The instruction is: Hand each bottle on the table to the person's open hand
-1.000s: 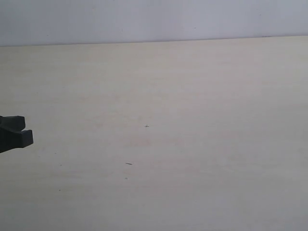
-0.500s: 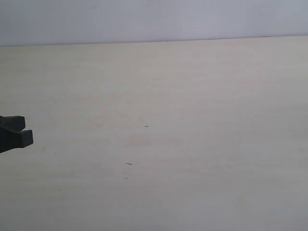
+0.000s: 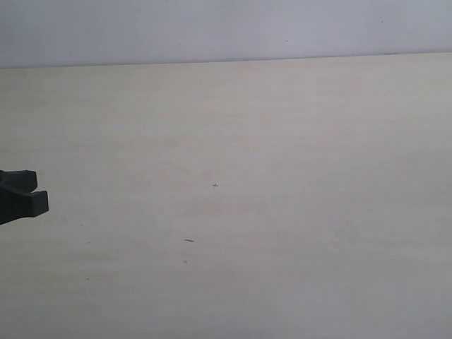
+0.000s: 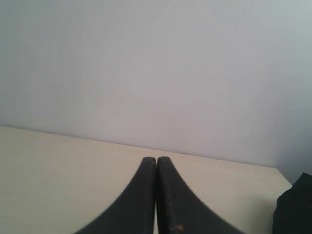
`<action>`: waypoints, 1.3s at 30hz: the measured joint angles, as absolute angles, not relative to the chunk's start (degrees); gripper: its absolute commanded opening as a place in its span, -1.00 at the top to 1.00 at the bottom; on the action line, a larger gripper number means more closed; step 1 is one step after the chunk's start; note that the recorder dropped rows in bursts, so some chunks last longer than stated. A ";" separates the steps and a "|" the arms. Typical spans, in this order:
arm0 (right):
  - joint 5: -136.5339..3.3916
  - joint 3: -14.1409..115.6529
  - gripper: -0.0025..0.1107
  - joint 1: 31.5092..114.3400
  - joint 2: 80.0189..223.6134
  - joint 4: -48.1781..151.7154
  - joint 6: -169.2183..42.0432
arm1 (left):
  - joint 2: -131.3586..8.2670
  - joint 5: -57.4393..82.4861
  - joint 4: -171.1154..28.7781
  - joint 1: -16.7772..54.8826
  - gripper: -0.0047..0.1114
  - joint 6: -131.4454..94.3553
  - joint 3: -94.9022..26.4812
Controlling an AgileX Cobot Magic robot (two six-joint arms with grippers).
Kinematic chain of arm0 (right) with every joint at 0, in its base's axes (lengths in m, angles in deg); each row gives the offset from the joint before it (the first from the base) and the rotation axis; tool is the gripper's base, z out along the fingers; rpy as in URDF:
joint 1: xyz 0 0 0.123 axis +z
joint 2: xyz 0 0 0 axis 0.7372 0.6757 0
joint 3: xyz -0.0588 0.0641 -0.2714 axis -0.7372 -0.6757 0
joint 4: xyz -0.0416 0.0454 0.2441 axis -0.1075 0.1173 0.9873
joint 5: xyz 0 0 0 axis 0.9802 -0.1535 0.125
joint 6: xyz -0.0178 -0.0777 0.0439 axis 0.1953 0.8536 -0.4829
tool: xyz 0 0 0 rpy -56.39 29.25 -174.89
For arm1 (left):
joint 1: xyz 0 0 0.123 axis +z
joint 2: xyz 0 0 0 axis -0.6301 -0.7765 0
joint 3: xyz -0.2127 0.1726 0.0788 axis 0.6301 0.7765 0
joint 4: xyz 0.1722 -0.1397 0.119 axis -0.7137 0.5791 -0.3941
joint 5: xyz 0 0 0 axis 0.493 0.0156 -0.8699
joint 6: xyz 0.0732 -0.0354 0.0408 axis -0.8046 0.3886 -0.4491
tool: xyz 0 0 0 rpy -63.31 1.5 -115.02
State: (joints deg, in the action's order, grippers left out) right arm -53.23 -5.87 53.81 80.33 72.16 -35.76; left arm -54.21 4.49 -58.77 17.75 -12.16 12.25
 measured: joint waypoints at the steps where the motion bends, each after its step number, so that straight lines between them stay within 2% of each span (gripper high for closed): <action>1: -53.23 -6.10 0.95 53.81 80.33 72.16 -36.98 | -54.21 4.49 -58.77 17.75 0.92 -12.16 12.25; 13: -52.86 -13.57 0.95 53.81 80.33 52.85 -63.45 | -54.21 4.49 -58.77 17.75 0.92 -12.16 12.25; 39: -50.98 -13.87 0.95 53.81 80.33 51.77 -64.28 | -54.21 4.49 -58.77 17.75 0.92 -12.16 12.25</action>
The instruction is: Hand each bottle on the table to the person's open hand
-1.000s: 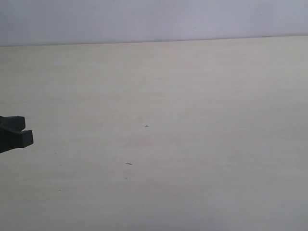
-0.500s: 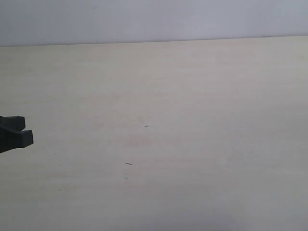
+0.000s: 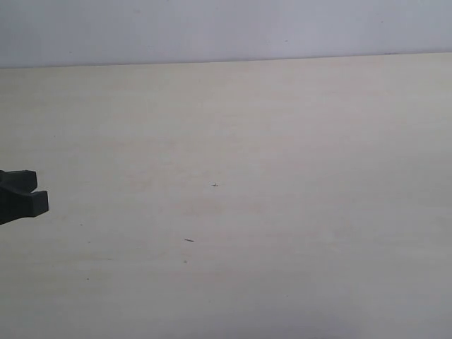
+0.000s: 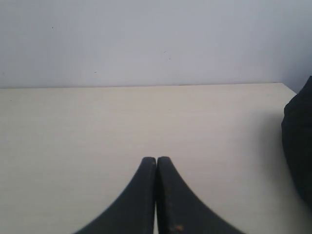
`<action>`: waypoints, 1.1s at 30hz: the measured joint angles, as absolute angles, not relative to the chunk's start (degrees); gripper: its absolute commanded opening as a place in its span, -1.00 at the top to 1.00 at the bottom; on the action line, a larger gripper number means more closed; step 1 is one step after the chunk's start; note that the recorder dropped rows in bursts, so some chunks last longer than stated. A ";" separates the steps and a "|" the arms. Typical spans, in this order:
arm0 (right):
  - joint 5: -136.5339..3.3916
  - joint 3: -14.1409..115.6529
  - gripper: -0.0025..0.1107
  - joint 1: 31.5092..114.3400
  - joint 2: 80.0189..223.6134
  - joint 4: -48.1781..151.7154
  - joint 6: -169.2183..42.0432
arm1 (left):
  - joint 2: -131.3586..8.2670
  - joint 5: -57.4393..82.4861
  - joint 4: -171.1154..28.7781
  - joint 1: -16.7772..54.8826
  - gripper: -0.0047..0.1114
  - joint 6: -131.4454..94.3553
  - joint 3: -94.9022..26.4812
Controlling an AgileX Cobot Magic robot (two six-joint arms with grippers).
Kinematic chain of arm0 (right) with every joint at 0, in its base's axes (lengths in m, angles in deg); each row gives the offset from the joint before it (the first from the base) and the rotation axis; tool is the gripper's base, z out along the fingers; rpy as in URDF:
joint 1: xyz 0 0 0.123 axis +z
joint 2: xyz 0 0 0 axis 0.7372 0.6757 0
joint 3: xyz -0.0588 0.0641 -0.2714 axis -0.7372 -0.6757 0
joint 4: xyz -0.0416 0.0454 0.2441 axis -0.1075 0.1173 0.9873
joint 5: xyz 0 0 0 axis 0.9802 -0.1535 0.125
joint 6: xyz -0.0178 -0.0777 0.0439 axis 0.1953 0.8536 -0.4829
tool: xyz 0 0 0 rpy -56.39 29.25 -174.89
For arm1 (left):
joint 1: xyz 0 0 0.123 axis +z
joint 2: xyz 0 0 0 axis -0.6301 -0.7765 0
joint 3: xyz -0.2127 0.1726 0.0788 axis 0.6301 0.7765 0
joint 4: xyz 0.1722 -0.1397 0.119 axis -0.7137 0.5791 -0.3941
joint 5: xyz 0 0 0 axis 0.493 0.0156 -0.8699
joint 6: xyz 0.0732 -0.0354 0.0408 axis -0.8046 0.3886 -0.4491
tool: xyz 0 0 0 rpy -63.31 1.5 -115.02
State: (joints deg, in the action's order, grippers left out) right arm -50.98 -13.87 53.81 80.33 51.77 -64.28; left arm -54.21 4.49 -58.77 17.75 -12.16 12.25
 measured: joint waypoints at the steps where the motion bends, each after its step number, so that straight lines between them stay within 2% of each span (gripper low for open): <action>1: -50.98 -13.87 0.95 53.81 80.33 51.77 -64.28 | -54.21 4.49 -58.77 17.75 0.92 -12.16 12.25; 10: -50.98 -13.87 0.95 53.81 80.33 51.77 -64.28 | -50.72 3.71 -58.77 18.28 0.92 -14.38 12.25; 18: -50.98 -13.87 0.95 53.81 80.33 51.77 -64.28 | -34.77 5.18 -58.77 24.55 0.92 -15.37 12.25; 26: -50.98 -13.87 0.95 53.81 80.33 51.77 -64.28 | -19.85 15.71 -58.77 28.77 0.92 -15.58 12.28; 33: -50.98 -13.87 0.95 53.81 80.33 51.77 -64.28 | -6.10 26.04 -58.77 36.52 0.92 -15.58 12.28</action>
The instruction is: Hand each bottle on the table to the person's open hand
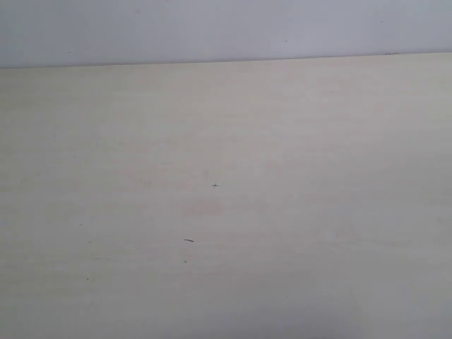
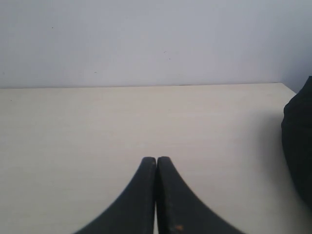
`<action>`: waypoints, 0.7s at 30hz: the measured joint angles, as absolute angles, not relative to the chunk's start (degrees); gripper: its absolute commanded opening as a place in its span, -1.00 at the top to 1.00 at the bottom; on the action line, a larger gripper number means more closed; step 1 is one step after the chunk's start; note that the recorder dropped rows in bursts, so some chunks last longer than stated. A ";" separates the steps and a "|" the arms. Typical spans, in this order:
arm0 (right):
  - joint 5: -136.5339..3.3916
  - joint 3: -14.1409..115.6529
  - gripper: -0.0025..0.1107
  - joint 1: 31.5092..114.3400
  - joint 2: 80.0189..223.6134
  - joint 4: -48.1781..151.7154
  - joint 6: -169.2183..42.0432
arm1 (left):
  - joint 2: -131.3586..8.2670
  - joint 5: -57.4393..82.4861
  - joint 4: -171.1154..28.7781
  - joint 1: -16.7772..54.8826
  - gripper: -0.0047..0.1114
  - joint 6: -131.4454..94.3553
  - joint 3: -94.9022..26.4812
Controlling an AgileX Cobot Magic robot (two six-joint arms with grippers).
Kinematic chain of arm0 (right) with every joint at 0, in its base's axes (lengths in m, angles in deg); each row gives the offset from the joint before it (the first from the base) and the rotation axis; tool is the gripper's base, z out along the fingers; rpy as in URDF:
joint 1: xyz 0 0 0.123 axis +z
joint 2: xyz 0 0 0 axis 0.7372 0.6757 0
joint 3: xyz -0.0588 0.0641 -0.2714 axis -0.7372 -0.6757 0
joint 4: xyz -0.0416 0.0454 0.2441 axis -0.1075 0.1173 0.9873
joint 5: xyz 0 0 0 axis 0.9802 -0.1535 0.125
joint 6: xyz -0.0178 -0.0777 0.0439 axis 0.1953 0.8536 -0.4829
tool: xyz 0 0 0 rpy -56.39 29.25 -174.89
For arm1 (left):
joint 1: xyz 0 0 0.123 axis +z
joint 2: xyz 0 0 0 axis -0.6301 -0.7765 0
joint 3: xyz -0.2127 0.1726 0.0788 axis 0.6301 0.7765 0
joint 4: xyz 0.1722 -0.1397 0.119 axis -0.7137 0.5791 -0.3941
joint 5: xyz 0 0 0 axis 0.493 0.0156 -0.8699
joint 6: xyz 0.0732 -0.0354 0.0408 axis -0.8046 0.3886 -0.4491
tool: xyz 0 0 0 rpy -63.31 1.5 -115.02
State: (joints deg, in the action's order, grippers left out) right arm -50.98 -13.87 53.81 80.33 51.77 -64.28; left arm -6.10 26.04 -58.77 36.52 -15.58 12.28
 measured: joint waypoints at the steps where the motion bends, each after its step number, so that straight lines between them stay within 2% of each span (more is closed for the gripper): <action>1: -50.98 -13.87 0.95 53.81 80.33 51.77 -64.28 | -4.67 27.31 -58.77 36.84 0.92 -15.58 12.28; 8: -50.98 -13.87 0.95 53.81 80.33 51.77 -64.28 | 2.82 30.50 -58.77 36.84 0.92 -15.58 12.28; 21: -50.98 -13.87 0.95 53.81 80.33 51.77 -64.28 | 3.47 30.90 -58.77 37.15 0.92 -15.58 15.85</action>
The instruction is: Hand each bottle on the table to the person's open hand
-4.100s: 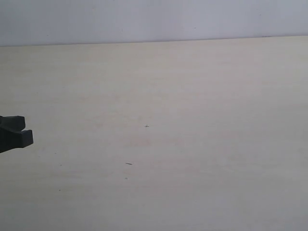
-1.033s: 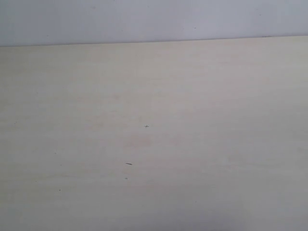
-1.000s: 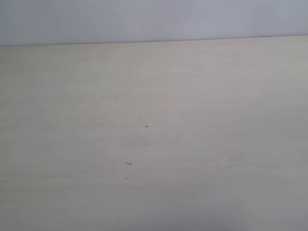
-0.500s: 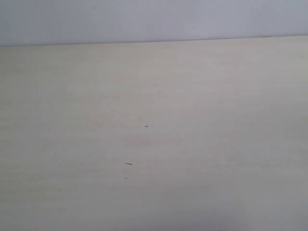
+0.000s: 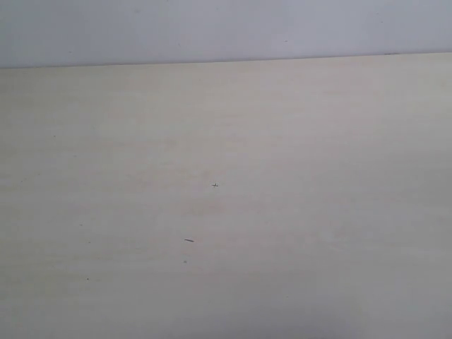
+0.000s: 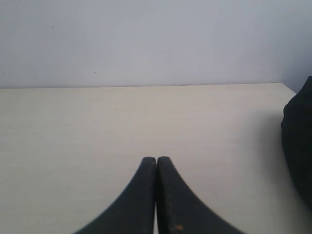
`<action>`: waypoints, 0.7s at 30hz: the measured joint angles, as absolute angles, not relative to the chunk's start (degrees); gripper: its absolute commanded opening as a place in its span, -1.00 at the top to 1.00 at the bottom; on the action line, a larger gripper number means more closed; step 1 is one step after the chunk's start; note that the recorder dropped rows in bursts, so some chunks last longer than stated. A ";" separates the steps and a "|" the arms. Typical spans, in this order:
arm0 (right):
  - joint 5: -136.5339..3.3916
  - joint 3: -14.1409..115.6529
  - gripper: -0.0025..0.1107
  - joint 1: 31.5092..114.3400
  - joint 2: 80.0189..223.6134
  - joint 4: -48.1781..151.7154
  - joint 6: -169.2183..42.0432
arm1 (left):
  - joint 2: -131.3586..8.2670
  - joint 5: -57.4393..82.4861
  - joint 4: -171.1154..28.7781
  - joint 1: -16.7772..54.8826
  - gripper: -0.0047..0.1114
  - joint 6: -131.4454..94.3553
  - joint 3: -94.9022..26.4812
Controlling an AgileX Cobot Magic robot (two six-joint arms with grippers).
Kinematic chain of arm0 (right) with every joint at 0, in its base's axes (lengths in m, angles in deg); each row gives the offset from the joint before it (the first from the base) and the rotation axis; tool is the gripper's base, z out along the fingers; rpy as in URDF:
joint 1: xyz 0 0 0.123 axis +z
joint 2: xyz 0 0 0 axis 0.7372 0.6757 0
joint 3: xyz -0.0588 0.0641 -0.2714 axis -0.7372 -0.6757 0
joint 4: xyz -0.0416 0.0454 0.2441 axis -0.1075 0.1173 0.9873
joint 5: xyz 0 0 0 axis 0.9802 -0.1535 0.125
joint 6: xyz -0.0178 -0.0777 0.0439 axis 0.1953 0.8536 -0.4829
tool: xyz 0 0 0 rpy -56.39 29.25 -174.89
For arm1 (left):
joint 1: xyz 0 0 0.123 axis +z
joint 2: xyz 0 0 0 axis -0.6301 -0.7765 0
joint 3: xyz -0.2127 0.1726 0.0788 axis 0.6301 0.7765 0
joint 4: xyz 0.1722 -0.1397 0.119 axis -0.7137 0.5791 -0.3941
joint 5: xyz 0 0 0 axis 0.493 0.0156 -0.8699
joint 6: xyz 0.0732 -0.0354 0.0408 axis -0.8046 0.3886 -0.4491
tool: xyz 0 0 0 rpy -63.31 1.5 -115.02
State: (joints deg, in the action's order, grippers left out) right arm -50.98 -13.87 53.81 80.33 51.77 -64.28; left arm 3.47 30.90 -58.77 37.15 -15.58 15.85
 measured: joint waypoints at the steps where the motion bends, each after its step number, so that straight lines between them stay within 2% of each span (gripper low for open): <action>1: -50.98 -13.87 0.95 53.81 80.33 51.77 -64.28 | 3.47 30.90 -58.77 37.14 0.92 -15.58 16.79; 10: -50.98 -13.87 0.95 53.81 80.33 51.77 -64.28 | 4.39 25.47 -58.77 37.14 0.92 -15.58 25.90; 21: -50.98 -13.87 0.95 53.81 80.33 51.77 -64.28 | 7.95 26.19 -58.77 37.14 0.92 -15.69 26.28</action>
